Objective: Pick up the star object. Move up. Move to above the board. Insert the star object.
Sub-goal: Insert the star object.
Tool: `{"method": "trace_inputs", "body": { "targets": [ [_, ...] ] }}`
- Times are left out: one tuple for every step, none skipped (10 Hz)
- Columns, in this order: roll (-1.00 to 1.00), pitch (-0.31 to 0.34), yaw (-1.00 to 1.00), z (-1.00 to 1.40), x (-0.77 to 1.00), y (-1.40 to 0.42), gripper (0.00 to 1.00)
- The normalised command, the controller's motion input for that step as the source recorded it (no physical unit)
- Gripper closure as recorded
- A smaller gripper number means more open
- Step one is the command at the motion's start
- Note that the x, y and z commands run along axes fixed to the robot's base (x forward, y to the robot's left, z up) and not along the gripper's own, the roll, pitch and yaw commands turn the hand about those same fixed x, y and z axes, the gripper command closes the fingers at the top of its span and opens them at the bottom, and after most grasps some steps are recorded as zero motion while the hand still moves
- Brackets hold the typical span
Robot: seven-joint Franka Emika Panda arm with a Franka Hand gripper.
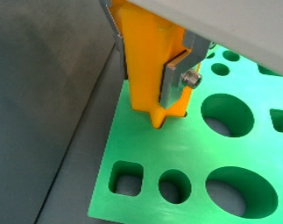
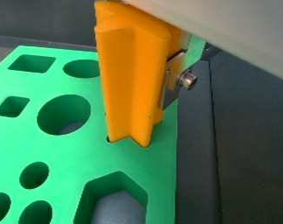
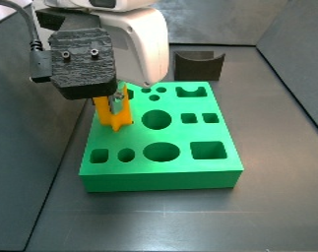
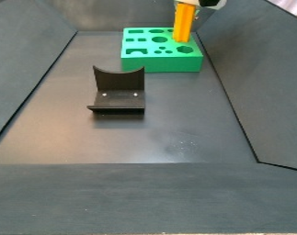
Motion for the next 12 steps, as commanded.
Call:
{"method": "trace_inputs", "body": {
  "targets": [
    [0.12, -0.037, 0.00, -0.72, 0.00, 0.00, 1.00],
    [0.16, -0.037, 0.00, -1.00, 0.00, -0.06, 1.00],
    [0.15, -0.017, 0.00, -1.00, 0.00, -0.08, 1.00],
    [0.12, 0.000, 0.00, -1.00, 0.00, -0.10, 1.00],
    [0.08, 0.000, -0.01, -1.00, 0.00, -0.13, 1.00],
    [0.06, 0.029, -0.03, -1.00, 0.00, -0.12, 1.00],
    [-0.05, 0.000, 0.00, -0.19, 0.02, 0.00, 1.00],
    [0.00, 0.000, 0.00, 0.00, 0.00, 0.03, 1.00],
    [0.17, 0.306, 0.00, -0.44, 0.14, 0.00, 1.00],
    [0.10, 0.489, -0.13, -0.07, 0.04, 0.05, 1.00],
    [0.06, 0.500, -0.25, 0.00, 0.00, 0.11, 1.00],
    [0.02, 0.500, -0.35, 0.00, 0.01, 0.14, 1.00]
  ]
}}
